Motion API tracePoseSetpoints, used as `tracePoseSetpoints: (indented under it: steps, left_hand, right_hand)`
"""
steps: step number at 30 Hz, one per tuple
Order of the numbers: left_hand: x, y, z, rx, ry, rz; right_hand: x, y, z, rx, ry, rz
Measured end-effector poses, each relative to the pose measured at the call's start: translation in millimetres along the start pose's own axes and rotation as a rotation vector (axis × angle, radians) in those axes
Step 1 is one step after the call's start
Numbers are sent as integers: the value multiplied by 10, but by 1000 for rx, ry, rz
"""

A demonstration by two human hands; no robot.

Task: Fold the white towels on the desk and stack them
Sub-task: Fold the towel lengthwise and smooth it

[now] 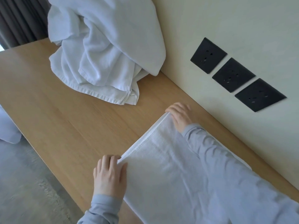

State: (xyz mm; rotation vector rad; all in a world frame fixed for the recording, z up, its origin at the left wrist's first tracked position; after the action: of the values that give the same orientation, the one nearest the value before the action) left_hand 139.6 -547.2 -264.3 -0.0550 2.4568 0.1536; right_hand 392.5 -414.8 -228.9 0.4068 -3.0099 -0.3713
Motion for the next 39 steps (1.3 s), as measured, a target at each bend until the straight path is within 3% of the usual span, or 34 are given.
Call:
tracePoseSetpoints:
  steps: [2,6,11,15,17,21,24,29,31,34,37,39]
  left_hand:
    - [-73,35,94,59,40,18]
    - [-28,91,238,108,26,-46]
    - [-39,154,241,63,27,32]
    - [-84,168,213,27,18,114]
    - [-67,178,221,37,5,113]
    - [147,219,316,115,-56,-68]
    - [157,241,376,188,-48,-65]
    - [118,271,307,190,13,-52]
    - [92,250,264,162,76,-21]
    - [117,226,213,119,110,5]
    - [202,238,165,94,105,14]
    - [240,234,168,100,108,18]
  right_hand:
    - [91,-51,65,115,21,-148]
    - [38,-75,301,308,-59,-233]
    - [179,24,306,260,-75,-373]
    - [173,51,274,223,-19,-364]
    - [134,76,304,255,-18,-313]
    - [93,154,342,293,-48,-189]
    - [61,186,429,349,-45,-185]
    - [-238,111,386,224,-107,-21]
    - [-303,30,327,96,32,64]
    - [-525,-67,333,5,316,330]
    - [-638,-52,390,23,474,498]
    - [-650,24,409,47,446,503]
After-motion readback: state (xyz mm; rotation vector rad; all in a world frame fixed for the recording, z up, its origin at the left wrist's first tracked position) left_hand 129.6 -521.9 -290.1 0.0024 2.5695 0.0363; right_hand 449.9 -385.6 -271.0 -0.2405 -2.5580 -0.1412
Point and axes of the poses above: each hand's wrist, its own y-axis towards the middle knuckle, its own z-axis out of the palm, x = y × z, the point moved 8 cm from there along y, towards the middle knuckle, and after that the axes turned 4 degrees about -x, right-handed, at the moved point
